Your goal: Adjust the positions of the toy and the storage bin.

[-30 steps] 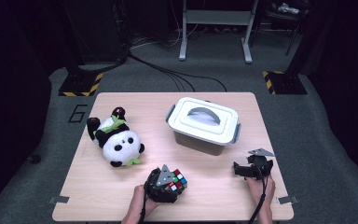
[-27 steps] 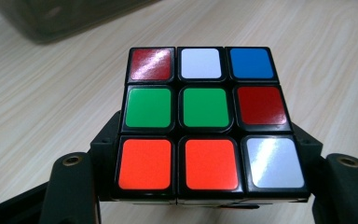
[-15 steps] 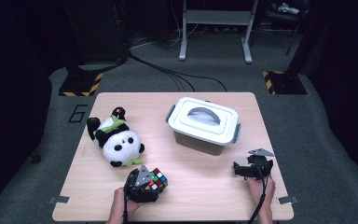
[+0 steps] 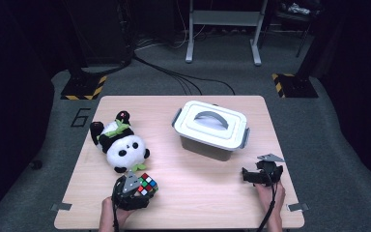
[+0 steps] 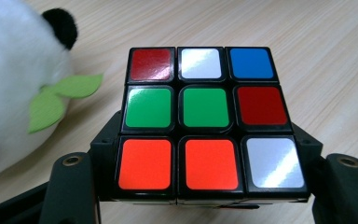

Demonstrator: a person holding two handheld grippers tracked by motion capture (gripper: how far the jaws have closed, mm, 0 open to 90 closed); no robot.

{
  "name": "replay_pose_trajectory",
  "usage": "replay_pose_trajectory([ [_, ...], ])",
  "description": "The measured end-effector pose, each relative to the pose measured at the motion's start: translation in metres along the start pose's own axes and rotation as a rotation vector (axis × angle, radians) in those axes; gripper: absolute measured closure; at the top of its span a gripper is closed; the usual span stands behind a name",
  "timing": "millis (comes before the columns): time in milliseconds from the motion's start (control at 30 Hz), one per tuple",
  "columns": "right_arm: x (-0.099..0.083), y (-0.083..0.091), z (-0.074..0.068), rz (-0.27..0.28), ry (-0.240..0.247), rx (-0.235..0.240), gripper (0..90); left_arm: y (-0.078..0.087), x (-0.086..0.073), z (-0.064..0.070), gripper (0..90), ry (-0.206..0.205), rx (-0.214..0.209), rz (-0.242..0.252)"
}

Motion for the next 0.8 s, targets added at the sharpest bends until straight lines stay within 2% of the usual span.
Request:
replay_pose_trajectory([
  [67,0.000,0.000,0.000,-0.002,-0.003,-0.001,0.0,0.004,-0.003,-0.005,34.2,0.002,0.018,0.001],
  [233,0.000,0.000,0.000,0.000,0.000,0.000,0.0,0.015,-0.013,-0.017,34.2,0.037,0.056,-0.013],
  [267,0.000,0.000,0.000,0.000,0.000,0.000,0.0,0.017,-0.015,-0.021,34.2,0.033,0.073,-0.009],
  [333,0.000,0.000,0.000,0.000,0.000,0.000,0.0,0.022,-0.019,-0.025,34.2,0.053,0.088,-0.010],
  [367,0.000,0.000,0.000,0.000,0.000,0.000,0.0,0.024,-0.020,-0.028,34.2,0.049,0.096,-0.012],
  [400,0.000,0.000,0.000,0.000,0.000,0.000,0.0,0.027,-0.022,-0.030,34.2,0.066,0.101,-0.015],
  [433,0.000,0.000,0.000,0.000,0.000,0.000,0.0,0.028,-0.024,-0.033,34.2,0.068,0.120,-0.008],
  [700,0.000,0.000,0.000,0.000,-0.001,-0.001,0.0,0.044,-0.033,-0.054,34.2,0.102,0.174,-0.030],
  [800,0.000,0.000,0.000,0.000,-0.001,-0.001,0.0,0.047,-0.035,-0.059,34.2,0.122,0.199,-0.021],
])
Point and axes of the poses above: each handheld gripper's, and its own axes: y roughly backward along the jaws, x roughly out of its top, z roughly to its right, the point moved 4 cm from there along -y, roughly forward along the jaws, and after that the axes turned 11 degrees about z, right-handed, at the moved point
